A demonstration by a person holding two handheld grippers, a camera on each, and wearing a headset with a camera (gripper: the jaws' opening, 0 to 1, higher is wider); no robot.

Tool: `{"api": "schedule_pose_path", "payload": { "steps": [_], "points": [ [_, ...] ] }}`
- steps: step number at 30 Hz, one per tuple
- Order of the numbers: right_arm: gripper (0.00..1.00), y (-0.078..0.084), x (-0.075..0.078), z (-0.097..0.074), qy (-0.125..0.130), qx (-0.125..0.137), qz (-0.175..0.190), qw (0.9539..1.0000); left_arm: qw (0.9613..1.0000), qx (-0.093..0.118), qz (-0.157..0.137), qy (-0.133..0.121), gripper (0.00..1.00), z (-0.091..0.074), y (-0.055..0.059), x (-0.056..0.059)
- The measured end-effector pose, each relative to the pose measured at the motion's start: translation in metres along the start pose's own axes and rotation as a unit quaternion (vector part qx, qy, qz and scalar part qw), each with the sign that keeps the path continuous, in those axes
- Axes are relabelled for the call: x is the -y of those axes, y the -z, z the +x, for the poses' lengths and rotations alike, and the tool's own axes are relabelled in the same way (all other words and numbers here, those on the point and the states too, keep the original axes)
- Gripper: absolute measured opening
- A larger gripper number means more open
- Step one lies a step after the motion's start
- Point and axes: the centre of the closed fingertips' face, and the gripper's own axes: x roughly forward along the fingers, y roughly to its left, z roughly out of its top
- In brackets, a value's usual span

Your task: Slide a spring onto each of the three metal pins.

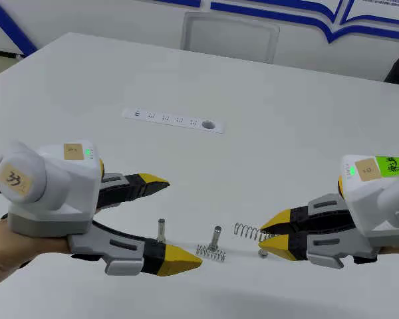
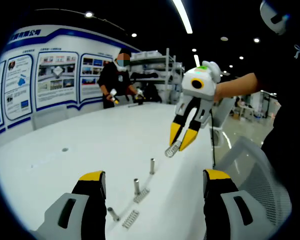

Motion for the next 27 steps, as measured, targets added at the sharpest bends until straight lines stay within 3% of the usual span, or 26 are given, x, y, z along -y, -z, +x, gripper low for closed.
{"api": "schedule_pose_path", "payload": {
  "steps": [9, 15, 21, 27],
  "points": [
    [0.10, -0.007, -0.013, 0.001, -0.011, -0.012, -0.024, 0.9996, 0.9983, -0.019, 0.035, 0.042, 0.69, 0.021, 0.001, 0.024],
    [0.10, -0.008, -0.021, 0.000, -0.019, -0.016, -0.031, 0.9992, 0.9979, -0.008, 0.043, 0.049, 0.59, 0.029, -0.002, 0.032],
    [0.11, -0.010, -0.026, 0.000, -0.023, -0.016, -0.034, 0.9991, 0.9967, -0.005, 0.045, 0.068, 0.43, 0.033, -0.003, 0.042],
    [0.11, -0.011, -0.033, 0.000, -0.030, -0.013, -0.032, 0.9990, 0.9963, -0.007, 0.043, 0.074, 0.37, 0.034, -0.001, 0.047]
  ]
}}
